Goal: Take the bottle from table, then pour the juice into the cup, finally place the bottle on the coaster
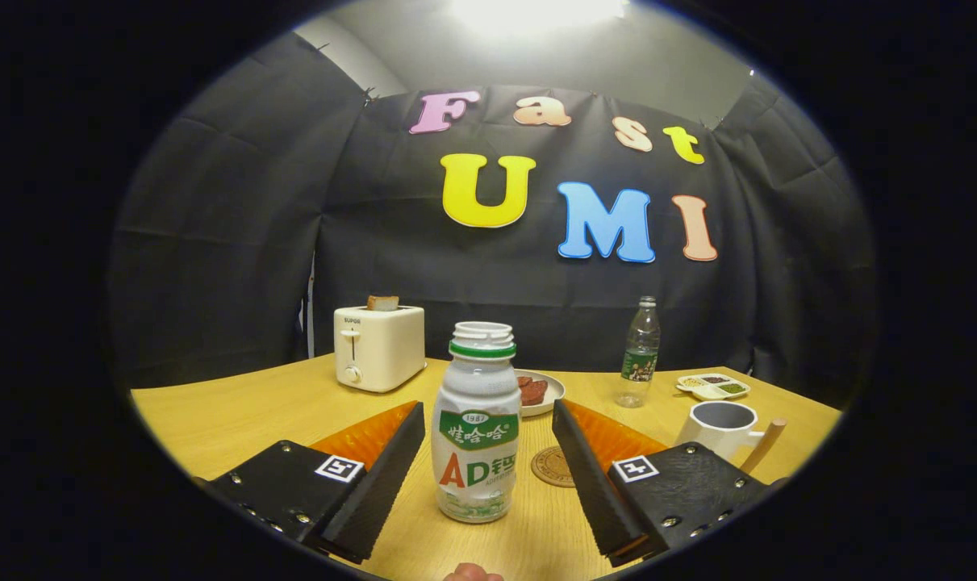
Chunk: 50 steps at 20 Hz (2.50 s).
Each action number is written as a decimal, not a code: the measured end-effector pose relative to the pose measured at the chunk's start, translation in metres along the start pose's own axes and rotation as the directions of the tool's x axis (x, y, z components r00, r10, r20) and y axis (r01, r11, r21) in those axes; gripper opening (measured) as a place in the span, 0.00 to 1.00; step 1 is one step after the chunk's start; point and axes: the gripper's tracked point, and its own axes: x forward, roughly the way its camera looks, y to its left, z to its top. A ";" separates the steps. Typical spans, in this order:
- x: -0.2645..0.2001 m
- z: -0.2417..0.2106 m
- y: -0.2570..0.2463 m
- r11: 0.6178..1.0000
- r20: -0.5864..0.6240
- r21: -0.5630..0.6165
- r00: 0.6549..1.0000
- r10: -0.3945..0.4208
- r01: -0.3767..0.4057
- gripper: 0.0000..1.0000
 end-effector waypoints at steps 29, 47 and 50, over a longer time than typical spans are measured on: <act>0.006 0.008 -0.053 0.892 -0.029 0.446 0.997 -0.071 0.076 0.67; 0.024 -0.010 -0.080 0.562 0.003 0.827 1.000 0.010 -0.008 0.67; 0.025 -0.007 -0.083 0.514 0.013 0.857 1.000 0.008 -0.016 0.67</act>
